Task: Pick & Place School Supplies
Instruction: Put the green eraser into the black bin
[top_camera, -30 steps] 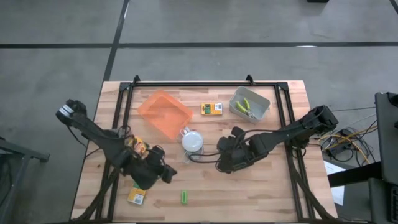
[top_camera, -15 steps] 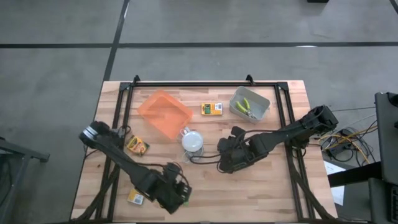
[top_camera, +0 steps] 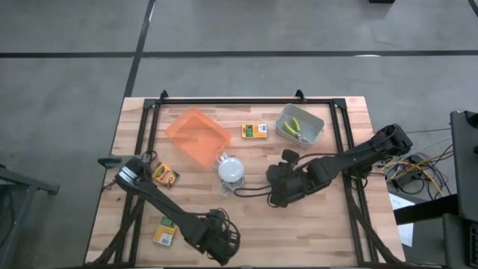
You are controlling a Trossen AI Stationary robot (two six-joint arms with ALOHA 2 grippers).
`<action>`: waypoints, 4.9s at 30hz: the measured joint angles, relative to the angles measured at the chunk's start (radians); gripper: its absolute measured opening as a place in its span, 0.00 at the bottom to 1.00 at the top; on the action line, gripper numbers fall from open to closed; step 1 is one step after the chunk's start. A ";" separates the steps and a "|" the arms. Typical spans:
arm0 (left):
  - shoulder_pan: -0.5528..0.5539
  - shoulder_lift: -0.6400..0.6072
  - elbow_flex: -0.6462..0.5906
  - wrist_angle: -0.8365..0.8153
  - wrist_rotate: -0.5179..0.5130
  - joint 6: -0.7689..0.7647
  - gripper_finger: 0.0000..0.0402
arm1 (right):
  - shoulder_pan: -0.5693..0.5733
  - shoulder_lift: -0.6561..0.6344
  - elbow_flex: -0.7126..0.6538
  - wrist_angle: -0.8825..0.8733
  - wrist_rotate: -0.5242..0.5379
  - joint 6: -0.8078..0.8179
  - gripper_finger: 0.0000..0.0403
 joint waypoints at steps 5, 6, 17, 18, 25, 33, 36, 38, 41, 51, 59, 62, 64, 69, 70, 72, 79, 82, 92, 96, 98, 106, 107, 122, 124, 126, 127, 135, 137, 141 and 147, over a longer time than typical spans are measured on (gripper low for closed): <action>0.003 0.035 0.000 0.015 0.002 -0.018 0.49 | 0.000 -0.039 -0.008 -0.003 0.001 -0.006 0.30; 0.004 0.039 0.000 0.016 0.002 -0.018 0.49 | 0.000 -0.048 -0.009 -0.002 0.002 -0.006 0.30; 0.013 0.049 -0.035 0.016 0.018 -0.016 0.49 | 0.000 -0.072 -0.012 0.003 0.002 -0.051 0.30; 0.014 0.049 -0.043 0.017 0.035 -0.017 0.49 | 0.000 -0.071 -0.012 0.003 0.002 -0.054 0.30; 0.016 0.050 -0.065 0.056 0.079 -0.017 0.49 | 0.000 -0.071 -0.012 0.003 0.002 -0.058 0.29; 0.023 0.050 -0.074 0.106 0.078 -0.013 0.49 | 0.000 -0.071 -0.012 0.003 0.002 -0.073 0.30; 0.024 0.046 -0.095 0.133 0.083 -0.015 0.49 | 0.000 -0.071 -0.012 0.003 0.002 -0.073 0.30; 0.025 0.043 -0.114 0.159 0.099 -0.017 0.49 | 0.000 -0.071 -0.012 0.004 0.002 -0.073 0.29; 0.028 0.041 -0.125 0.174 0.133 -0.018 0.49 | 0.000 -0.071 -0.012 0.003 0.002 -0.073 0.28; 0.032 0.044 -0.118 0.147 0.158 -0.018 0.32 | 0.000 -0.070 -0.012 0.005 0.002 -0.073 0.29; 0.032 0.037 -0.118 0.142 0.159 -0.021 0.20 | 0.000 -0.070 -0.012 0.005 0.002 -0.073 0.27; 0.032 0.027 -0.118 0.133 0.158 -0.021 0.20 | 0.000 -0.070 -0.012 0.006 0.002 -0.073 0.27; 0.032 0.018 -0.118 0.118 0.158 -0.021 0.20 | 0.000 -0.070 -0.012 0.006 0.002 -0.073 0.28; 0.031 -0.005 -0.121 0.084 0.163 -0.021 0.20 | 0.000 -0.070 -0.012 0.006 0.002 -0.073 0.28; 0.032 -0.008 -0.121 0.077 0.162 -0.021 0.20 | 0.000 -0.070 -0.012 0.007 0.002 -0.073 0.28; 0.032 -0.015 -0.121 0.079 0.159 -0.020 0.20 | 0.000 -0.070 -0.013 0.007 0.002 -0.073 0.27; 0.035 -0.083 -0.121 0.075 0.122 0.034 0.20 | 0.002 -0.070 -0.013 0.008 -0.002 -0.072 0.26; 0.036 -0.141 -0.121 0.069 0.019 0.075 0.20 | 0.003 -0.070 -0.013 0.008 -0.001 -0.073 0.27; 0.033 -0.375 -0.125 0.085 -0.486 0.424 0.20 | 0.015 -0.070 -0.013 0.010 -0.007 -0.073 0.29; 0.033 -0.445 -0.126 0.088 -0.603 0.640 0.20 | 0.030 -0.070 -0.013 0.010 -0.027 -0.073 0.27; 0.033 -0.470 -0.126 0.096 -0.645 0.740 0.20 | 0.037 -0.070 -0.013 0.010 -0.050 -0.073 0.26; 0.034 -0.487 -0.137 0.213 -0.729 1.117 0.20 | 0.078 -0.070 -0.013 0.077 -0.054 -0.096 0.23; 0.034 -0.486 -0.148 0.251 -0.729 1.160 0.20 | 0.085 -0.070 -0.013 0.104 -0.053 -0.115 0.22; 0.067 -0.564 -0.478 1.067 -0.598 1.684 0.20 | 0.125 -0.068 -0.014 0.428 0.076 -0.271 0.23; 0.079 -0.582 -0.520 1.145 -0.597 1.696 0.20 | 0.135 -0.067 -0.015 0.450 0.127 -0.274 0.24; 0.089 -0.591 -0.557 1.199 -0.596 1.696 0.20 | 0.137 -0.067 -0.017 0.484 0.166 -0.274 0.24; 0.094 -0.593 -0.570 1.231 -0.598 1.690 0.20 | 0.137 -0.067 -0.018 0.496 0.184 -0.267 0.25; 0.112 -0.580 -0.592 1.296 -0.896 1.607 0.20 | 0.137 -0.066 -0.021 0.544 0.358 -0.180 0.27; 0.120 -0.579 -0.592 1.292 -0.878 1.607 0.20 | 0.138 -0.066 -0.022 0.569 0.369 -0.180 0.27; 0.140 -0.579 -0.592 1.298 -0.830 1.606 0.20 | 0.136 -0.066 -0.024 0.616 0.369 -0.185 0.27; 0.168 -0.579 -0.592 1.329 -0.791 1.605 0.20 | 0.136 -0.053 -0.026 0.620 0.368 -0.188 0.28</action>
